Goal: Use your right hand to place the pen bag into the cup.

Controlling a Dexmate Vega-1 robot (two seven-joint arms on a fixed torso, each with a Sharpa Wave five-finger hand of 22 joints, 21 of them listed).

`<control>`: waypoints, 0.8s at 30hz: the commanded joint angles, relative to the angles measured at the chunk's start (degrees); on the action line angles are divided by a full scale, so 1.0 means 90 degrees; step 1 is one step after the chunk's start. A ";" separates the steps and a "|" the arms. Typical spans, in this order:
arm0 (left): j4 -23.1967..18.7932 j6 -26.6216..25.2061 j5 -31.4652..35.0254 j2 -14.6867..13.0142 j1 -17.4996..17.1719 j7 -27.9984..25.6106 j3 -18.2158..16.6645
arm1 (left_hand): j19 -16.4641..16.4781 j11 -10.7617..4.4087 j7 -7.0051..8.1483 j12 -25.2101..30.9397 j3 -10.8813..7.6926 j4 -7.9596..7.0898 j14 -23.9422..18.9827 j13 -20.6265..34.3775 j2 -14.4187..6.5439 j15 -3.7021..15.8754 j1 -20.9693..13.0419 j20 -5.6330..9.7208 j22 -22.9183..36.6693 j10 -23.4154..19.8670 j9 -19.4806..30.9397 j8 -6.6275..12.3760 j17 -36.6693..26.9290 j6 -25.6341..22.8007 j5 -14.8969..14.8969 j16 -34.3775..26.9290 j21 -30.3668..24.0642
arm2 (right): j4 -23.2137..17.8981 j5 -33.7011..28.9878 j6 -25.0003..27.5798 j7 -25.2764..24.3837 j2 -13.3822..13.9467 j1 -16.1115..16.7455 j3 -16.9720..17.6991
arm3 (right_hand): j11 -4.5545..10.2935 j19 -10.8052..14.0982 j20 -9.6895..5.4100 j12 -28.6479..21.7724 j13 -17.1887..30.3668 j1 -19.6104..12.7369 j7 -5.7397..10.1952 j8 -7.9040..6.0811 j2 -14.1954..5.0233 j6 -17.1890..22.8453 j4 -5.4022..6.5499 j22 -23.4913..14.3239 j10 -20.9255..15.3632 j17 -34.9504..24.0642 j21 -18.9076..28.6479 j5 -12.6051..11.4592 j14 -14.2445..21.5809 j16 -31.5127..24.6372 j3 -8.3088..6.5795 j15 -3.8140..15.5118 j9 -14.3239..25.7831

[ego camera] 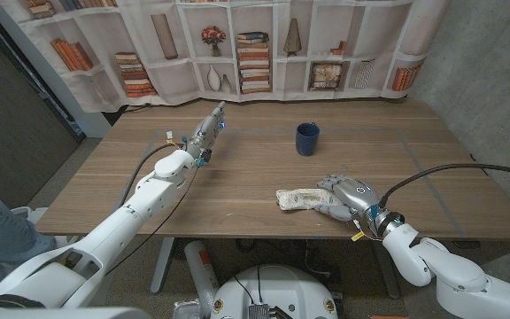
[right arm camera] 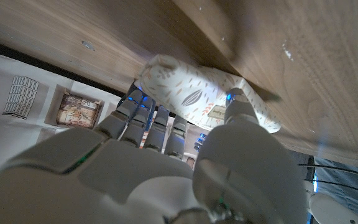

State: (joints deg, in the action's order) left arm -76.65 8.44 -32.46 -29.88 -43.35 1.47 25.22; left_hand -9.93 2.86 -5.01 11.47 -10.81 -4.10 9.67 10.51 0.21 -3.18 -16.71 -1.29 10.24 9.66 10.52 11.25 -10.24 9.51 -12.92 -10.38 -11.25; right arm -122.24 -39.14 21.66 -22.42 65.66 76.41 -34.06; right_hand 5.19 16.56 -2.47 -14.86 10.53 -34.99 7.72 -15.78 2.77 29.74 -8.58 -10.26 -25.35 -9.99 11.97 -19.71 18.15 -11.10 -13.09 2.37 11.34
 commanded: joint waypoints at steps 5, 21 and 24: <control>0.0070 -0.0023 0.0007 0.0050 0.0033 -0.0029 0.0028 | -0.0839 -0.0050 0.0031 0.0028 0.0031 -0.0005 0.0534 0.0026 -0.0004 0.0038 -0.0082 -0.0028 0.0037 0.0115 0.0037 0.0009 -0.0021 0.0004 0.0010 -0.0040 -0.0039 | 0.0232 -0.0081 -0.0155 -0.0373 -0.0167 -0.0055 -0.0023 | 0.0226 0.0280 -0.0259 -0.0162 0.0006 -0.0289 0.0224 -0.0290 -0.0174 0.1012 0.0024 -0.0030 -0.0561 -0.0016 0.0059 -0.0006 0.0501 -0.0061 -0.0146 0.0550 0.0085; 0.0085 -0.0061 0.0015 0.0057 0.0053 -0.0039 0.0048 | -0.0825 -0.0060 0.0026 0.0028 0.0043 -0.0005 0.0527 0.0027 -0.0014 0.0041 -0.0091 -0.0044 0.0037 0.0115 0.0037 0.0009 -0.0022 0.0003 0.0011 -0.0042 -0.0046 | 0.0516 -0.0261 -0.0244 -0.0887 -0.0441 -0.0169 -0.0083 | 0.0493 0.0717 -0.0427 -0.0311 -0.0006 -0.1275 0.0367 -0.0908 -0.0609 0.2565 -0.0093 -0.0050 -0.1535 0.0002 0.0121 0.0262 0.1417 -0.0067 -0.0614 0.0828 0.0356; 0.0075 -0.0069 0.0013 0.0053 0.0052 -0.0042 0.0046 | -0.0822 -0.0060 0.0028 0.0028 0.0045 -0.0005 0.0526 0.0027 -0.0017 0.0041 -0.0093 -0.0040 0.0038 0.0115 0.0038 0.0009 -0.0022 0.0004 0.0011 -0.0042 -0.0047 | 0.0507 -0.0268 -0.0227 -0.0900 -0.0445 -0.0167 -0.0081 | 0.0521 0.0776 -0.0445 -0.0309 -0.0008 -0.1418 0.0368 -0.1005 -0.0647 0.2710 -0.0114 -0.0054 -0.1640 0.0003 0.0132 0.0312 0.1509 -0.0055 -0.0678 0.0865 0.0415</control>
State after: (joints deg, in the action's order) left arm -75.71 8.11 -32.41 -29.32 -42.95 1.28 25.58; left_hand -9.86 2.55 -5.01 11.47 -10.65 -4.27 9.67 10.51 0.21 -3.18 -16.71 -1.35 10.24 9.97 10.51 11.25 -10.24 9.51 -12.92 -10.38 -11.48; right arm -118.87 -40.56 19.78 -27.92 62.89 75.28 -34.50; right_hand 9.72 22.80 -2.73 -17.52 10.39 -46.26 10.95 -23.90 -2.75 52.58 -9.48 -10.56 -39.03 -9.86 12.74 -17.18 30.86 -11.49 -18.35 2.80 14.44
